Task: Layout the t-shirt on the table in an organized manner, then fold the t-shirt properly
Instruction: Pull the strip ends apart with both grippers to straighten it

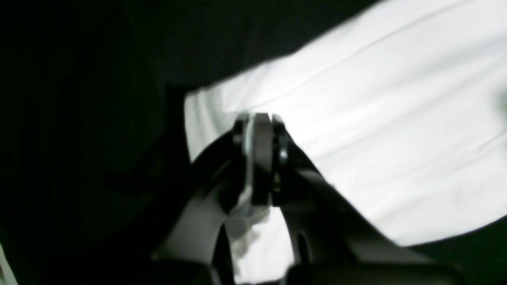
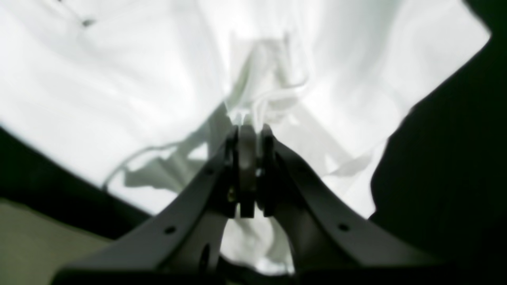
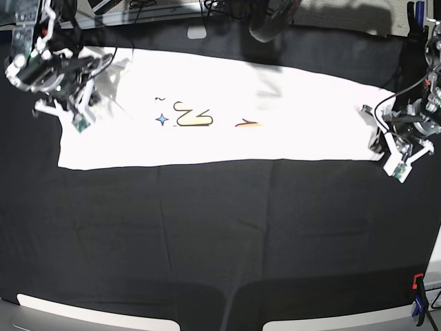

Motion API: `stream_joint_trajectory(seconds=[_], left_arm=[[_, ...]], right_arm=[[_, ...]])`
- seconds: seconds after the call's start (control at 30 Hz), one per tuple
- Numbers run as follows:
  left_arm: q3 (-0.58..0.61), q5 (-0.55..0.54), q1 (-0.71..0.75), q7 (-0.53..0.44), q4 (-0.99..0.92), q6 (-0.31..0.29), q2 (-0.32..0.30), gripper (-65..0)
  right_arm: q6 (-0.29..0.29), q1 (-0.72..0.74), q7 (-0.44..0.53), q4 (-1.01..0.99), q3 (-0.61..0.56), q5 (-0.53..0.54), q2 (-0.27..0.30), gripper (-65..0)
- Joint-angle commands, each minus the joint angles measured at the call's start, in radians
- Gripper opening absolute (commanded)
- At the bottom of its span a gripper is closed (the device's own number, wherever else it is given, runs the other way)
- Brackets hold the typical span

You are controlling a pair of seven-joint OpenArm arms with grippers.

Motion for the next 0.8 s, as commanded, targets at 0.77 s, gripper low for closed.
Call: stream_joint_trajectory(seconds=[0.77], left_arm=[[-0.011, -0.007, -0.01, 0.061, 0.017, -0.063, -0.017, -42.2]], right_arm=[[-0.16, -0.143, 0.147, 0.017, 0.01, -0.251, 0.039, -65.0]])
